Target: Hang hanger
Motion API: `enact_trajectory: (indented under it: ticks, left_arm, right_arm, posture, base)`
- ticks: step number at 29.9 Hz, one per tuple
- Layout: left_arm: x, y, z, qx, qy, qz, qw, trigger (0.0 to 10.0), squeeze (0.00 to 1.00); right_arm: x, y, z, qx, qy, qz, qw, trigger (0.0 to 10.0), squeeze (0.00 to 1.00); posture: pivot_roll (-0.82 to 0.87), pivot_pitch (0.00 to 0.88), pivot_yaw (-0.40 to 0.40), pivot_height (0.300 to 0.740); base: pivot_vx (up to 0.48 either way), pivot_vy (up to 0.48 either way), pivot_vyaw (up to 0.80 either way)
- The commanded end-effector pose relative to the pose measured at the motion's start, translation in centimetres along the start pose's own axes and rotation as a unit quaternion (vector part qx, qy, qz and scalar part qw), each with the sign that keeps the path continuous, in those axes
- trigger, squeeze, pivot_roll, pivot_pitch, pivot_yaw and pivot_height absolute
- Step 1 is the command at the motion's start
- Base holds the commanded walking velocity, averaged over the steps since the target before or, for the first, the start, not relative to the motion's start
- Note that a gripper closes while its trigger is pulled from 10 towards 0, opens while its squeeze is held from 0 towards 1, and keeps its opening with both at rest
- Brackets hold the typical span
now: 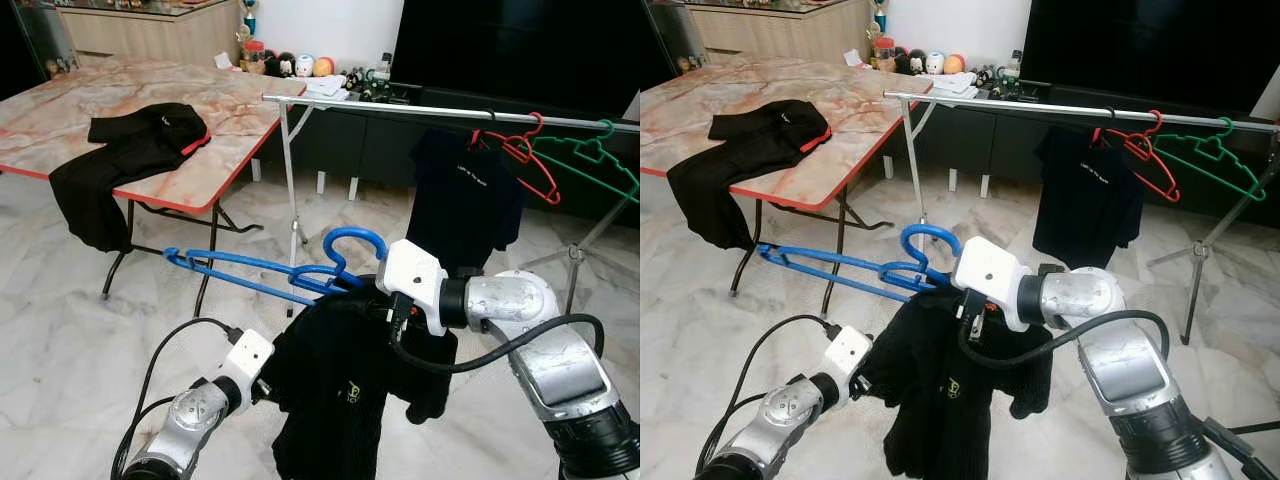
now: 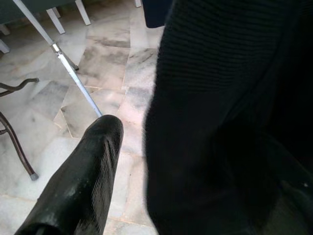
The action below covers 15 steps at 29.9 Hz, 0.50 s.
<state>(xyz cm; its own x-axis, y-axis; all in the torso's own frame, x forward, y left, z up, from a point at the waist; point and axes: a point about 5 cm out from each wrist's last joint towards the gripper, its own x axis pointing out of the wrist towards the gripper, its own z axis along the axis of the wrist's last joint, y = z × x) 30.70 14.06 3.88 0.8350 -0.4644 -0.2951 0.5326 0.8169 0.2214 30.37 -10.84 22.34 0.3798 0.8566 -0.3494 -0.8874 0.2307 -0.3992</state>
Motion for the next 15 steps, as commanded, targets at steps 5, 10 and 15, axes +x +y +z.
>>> enact_trajectory:
  ticks: [5, 10, 15]
  left_arm:
    - [0.33, 0.22, 0.31, -0.015, -0.011, 0.004, 1.000, 0.0, 0.00]
    - [0.29, 0.21, 0.31, -0.025, -0.015, 0.000, 1.000, 0.0, 0.00]
    - [0.26, 0.11, 0.31, -0.032, -0.019, -0.005, 0.999, 0.0, 0.00]
  right_arm:
    - [-0.71, -0.23, 1.88, -0.024, -0.025, -0.003, 0.999, 0.0, 0.00]
    - [-0.55, -0.32, 1.93, -0.022, -0.024, -0.008, 0.999, 0.0, 0.00]
    - [-0.35, -0.30, 2.15, -0.022, -0.028, -0.007, 0.999, 0.0, 0.00]
  posture:
    - [0.03, 0.065, -0.039, 0.740]
    - [0.03, 0.066, -0.040, 0.740]
    - [0.04, 0.067, -0.040, 0.740]
  base:
    - [0.000, 0.000, 0.00]
    - [0.000, 0.000, 0.00]
    - [0.000, 0.000, 0.00]
